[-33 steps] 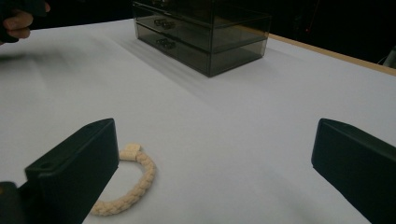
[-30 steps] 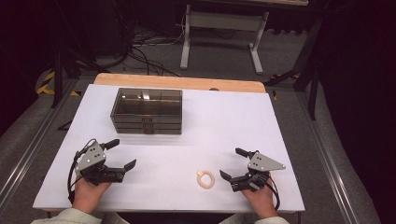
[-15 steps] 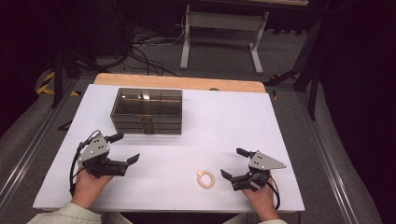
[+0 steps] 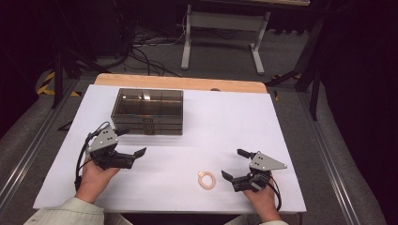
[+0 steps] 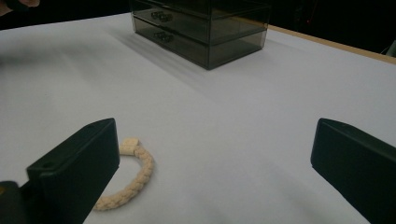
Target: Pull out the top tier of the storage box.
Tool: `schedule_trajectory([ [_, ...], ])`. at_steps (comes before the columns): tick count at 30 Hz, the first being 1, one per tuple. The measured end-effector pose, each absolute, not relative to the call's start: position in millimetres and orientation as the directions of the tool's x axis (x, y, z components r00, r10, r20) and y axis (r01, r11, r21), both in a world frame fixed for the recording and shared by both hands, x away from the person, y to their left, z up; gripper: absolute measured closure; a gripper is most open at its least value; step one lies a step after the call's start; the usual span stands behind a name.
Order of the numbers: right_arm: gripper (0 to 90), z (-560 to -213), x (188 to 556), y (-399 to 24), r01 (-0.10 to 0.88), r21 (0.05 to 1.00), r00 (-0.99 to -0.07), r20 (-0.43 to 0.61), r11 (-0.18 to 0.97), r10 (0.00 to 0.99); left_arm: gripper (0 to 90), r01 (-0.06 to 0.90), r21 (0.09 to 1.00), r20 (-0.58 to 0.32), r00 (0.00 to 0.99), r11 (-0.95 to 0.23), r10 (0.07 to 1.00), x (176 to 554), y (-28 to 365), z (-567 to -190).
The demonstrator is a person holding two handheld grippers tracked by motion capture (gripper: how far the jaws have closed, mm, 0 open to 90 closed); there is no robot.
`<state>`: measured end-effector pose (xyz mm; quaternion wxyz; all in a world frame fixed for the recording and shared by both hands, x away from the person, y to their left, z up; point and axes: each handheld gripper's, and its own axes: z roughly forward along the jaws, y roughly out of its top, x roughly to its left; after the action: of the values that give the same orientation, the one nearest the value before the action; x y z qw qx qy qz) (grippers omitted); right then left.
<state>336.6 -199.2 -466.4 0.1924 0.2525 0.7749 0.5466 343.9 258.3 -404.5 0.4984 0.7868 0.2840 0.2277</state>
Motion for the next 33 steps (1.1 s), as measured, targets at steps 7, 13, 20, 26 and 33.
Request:
schedule_trajectory([
  [7, 1.8, -466.5, 336.2, -198.6, 0.178, 0.944, -0.803, -0.025, 0.28, 0.596, 9.6, 0.217, 0.91, 0.089, 0.73, -0.354, 0.677, 349.6, 253.6, -402.8],
  [13, 1.8, -466.6, 336.0, -197.9, 0.177, 0.943, -0.805, -0.026, 0.282, 0.593, 11.2, 0.21, 0.89, 0.125, 0.742, -0.405, 0.658, 354.4, 249.3, -398.9],
  [20, 1.8, -466.8, 335.7, -197.4, 0.173, 0.942, -0.806, -0.032, 0.287, 0.591, 12.6, 0.186, 0.869, 0.177, 0.748, -0.458, 0.64, 356.2, 246.4, -397.3],
  [26, 1.9, -467.1, 335.8, -196.9, 0.172, 0.941, -0.807, -0.036, 0.293, 0.59, 16.3, 0.134, 0.849, 0.268, 0.724, -0.511, 0.636, 351.8, 246.4, -391.6],
  [33, 1.9, -467.2, 335.7, -196.8, 0.174, 0.939, -0.804, -0.039, 0.296, 0.594, 21.5, 0.085, 0.788, 0.399, 0.683, -0.609, 0.612, 347.1, 243.6, -385.6],
])
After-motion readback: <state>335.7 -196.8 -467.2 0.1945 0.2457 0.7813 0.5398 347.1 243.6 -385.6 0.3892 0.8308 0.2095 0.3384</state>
